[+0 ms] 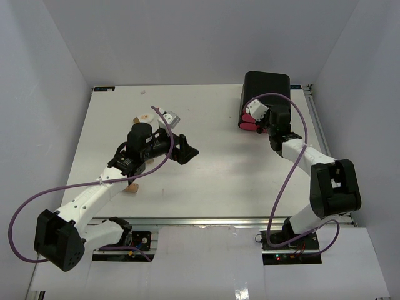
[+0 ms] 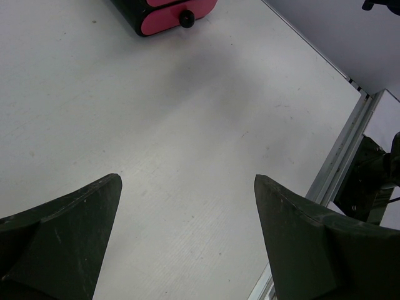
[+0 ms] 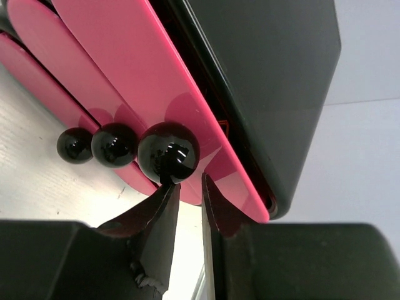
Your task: Organize the makeup
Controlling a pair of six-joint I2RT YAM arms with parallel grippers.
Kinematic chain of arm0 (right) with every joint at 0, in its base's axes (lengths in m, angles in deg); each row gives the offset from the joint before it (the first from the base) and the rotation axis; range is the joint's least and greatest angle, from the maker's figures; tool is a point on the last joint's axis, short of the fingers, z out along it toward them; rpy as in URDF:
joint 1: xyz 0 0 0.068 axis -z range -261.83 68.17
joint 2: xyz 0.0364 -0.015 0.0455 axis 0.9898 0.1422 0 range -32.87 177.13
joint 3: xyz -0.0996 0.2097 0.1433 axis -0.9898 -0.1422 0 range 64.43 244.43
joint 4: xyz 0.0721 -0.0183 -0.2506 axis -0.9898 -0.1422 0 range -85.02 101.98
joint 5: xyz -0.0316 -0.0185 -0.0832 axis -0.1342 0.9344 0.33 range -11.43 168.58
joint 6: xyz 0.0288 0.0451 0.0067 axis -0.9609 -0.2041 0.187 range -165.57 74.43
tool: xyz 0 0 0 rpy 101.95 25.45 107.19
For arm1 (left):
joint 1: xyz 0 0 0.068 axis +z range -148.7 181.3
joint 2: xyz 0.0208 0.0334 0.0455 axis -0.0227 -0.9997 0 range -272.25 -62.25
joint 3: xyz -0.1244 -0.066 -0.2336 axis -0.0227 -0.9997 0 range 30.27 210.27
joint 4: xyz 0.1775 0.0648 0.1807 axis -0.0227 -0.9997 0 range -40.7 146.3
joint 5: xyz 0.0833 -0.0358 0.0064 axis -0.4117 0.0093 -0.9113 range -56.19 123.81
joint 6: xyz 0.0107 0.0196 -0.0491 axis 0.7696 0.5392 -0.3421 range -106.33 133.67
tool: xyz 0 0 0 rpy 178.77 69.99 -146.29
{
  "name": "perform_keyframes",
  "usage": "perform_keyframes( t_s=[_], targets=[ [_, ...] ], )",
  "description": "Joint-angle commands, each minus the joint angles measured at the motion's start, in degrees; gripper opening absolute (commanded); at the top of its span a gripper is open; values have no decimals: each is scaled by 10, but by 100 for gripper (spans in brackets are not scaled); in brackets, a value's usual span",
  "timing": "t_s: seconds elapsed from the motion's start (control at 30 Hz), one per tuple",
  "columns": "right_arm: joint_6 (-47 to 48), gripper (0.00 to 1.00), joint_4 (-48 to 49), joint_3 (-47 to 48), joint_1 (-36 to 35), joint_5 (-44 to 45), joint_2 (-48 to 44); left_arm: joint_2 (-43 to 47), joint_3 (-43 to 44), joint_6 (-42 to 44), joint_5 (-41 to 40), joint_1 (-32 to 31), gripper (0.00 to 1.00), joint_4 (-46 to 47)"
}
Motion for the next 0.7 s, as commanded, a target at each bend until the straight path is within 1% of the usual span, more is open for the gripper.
perform_keyframes(
  t_s=[0.0,0.17,0.47,0.57,0.67],
  targets=[
    [-48,27,44,29,15,-6,7,3,-2,5,8,5,98,6],
    [-85,29,35,43,36,-18,11,0,-2,5,9,6,98,6],
    [-116,30,21,55,65,-38,20,0,-2,6,7,7,98,5],
    [-140,30,-4,43,71,-78,-9,1,-2,6,7,8,98,5],
    [-186,30,-30,17,76,-134,-60,3,-2,5,10,8,98,5]
  ],
)
